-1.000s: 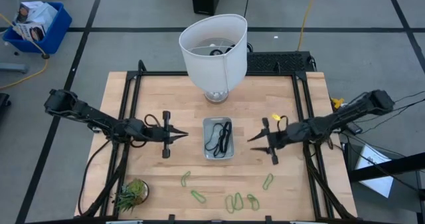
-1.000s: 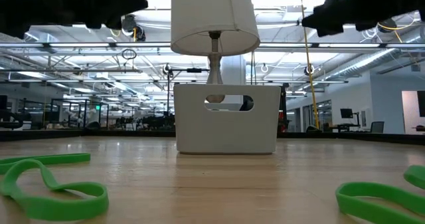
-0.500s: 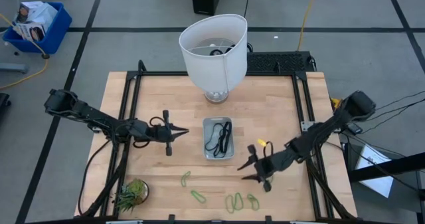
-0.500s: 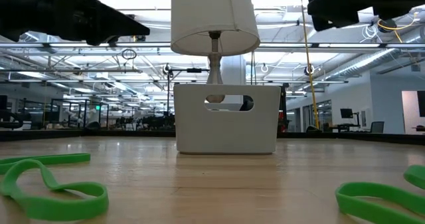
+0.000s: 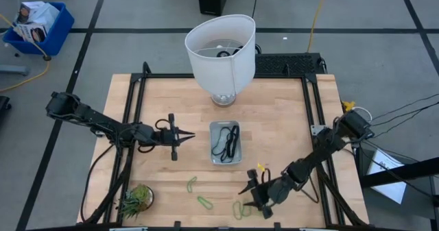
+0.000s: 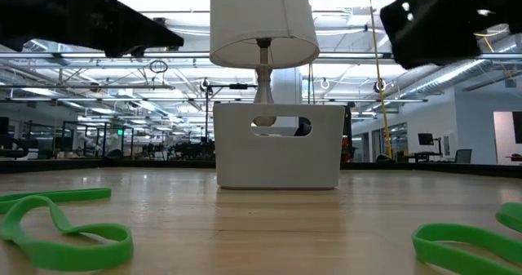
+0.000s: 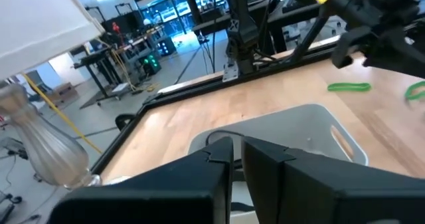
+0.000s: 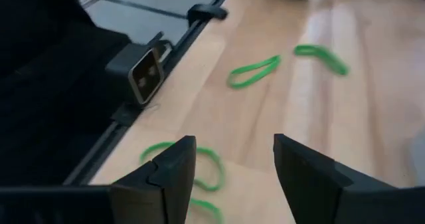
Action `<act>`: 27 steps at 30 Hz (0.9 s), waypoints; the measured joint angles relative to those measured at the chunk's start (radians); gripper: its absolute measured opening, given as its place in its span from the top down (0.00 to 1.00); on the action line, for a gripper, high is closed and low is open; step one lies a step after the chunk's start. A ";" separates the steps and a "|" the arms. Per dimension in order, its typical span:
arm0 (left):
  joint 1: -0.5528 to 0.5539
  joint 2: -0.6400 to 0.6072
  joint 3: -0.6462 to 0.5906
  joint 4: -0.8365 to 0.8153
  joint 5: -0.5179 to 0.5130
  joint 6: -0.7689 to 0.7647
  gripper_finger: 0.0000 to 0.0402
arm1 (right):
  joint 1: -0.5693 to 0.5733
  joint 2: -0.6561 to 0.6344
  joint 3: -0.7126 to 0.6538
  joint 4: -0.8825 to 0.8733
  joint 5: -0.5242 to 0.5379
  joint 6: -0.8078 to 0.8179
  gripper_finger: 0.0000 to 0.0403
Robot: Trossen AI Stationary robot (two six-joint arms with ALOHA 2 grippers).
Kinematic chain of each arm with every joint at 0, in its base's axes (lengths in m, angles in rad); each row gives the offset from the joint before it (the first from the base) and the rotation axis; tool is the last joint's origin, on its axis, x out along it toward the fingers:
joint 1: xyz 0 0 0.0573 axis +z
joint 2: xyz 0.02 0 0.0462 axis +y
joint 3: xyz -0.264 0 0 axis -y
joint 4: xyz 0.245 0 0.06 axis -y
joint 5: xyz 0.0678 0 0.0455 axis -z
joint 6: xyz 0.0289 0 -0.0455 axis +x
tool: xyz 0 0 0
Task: Pick and place rubber bands into bin
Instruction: Put the green rubber band into the gray bin
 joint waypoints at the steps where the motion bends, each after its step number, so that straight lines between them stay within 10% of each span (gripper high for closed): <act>1: 0.000 0.000 0.000 -0.007 0.000 -0.001 0.90 | 0.004 0.013 0.010 -0.012 -0.002 0.017 0.52; 27: -0.001 0.000 0.000 -0.056 0.005 -0.073 0.90 | 0.031 0.231 0.093 -0.101 0.000 0.077 0.58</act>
